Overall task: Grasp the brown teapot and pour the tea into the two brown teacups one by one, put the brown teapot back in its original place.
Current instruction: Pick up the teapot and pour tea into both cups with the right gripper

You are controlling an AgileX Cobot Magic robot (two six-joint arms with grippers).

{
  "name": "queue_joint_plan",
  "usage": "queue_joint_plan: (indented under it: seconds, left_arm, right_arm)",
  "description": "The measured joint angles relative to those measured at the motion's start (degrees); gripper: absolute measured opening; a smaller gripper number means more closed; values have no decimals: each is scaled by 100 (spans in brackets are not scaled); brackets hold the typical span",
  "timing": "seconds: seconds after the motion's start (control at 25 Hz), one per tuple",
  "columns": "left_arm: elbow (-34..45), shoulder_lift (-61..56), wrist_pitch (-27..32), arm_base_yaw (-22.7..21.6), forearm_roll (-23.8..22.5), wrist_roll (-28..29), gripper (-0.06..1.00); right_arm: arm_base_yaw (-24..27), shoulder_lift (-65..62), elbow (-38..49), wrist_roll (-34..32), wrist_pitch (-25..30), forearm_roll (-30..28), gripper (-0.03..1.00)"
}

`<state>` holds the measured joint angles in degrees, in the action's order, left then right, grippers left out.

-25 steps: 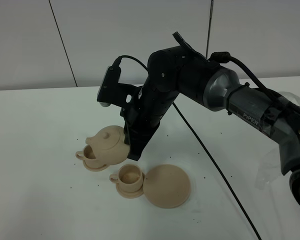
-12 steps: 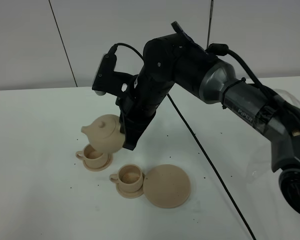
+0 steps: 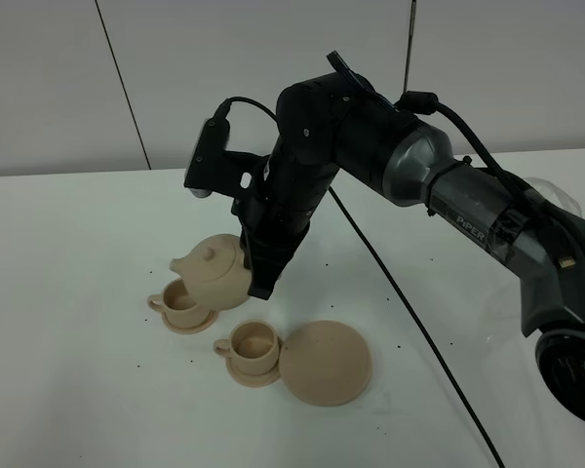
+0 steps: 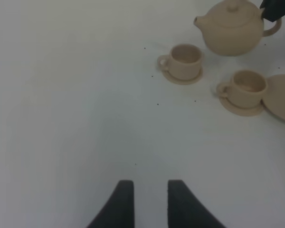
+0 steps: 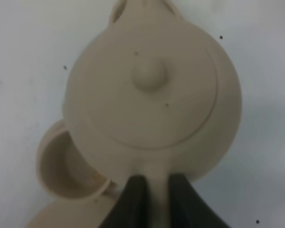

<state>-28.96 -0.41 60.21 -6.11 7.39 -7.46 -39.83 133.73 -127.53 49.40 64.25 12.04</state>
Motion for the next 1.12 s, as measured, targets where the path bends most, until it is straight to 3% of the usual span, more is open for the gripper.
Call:
queue_joint_plan:
  seconds: [1.12]
  left_arm:
    - [0, 0, 0, 0, 0, 0, 24]
  right_arm:
    - [-164, 1, -203, 3, 5, -353, 10]
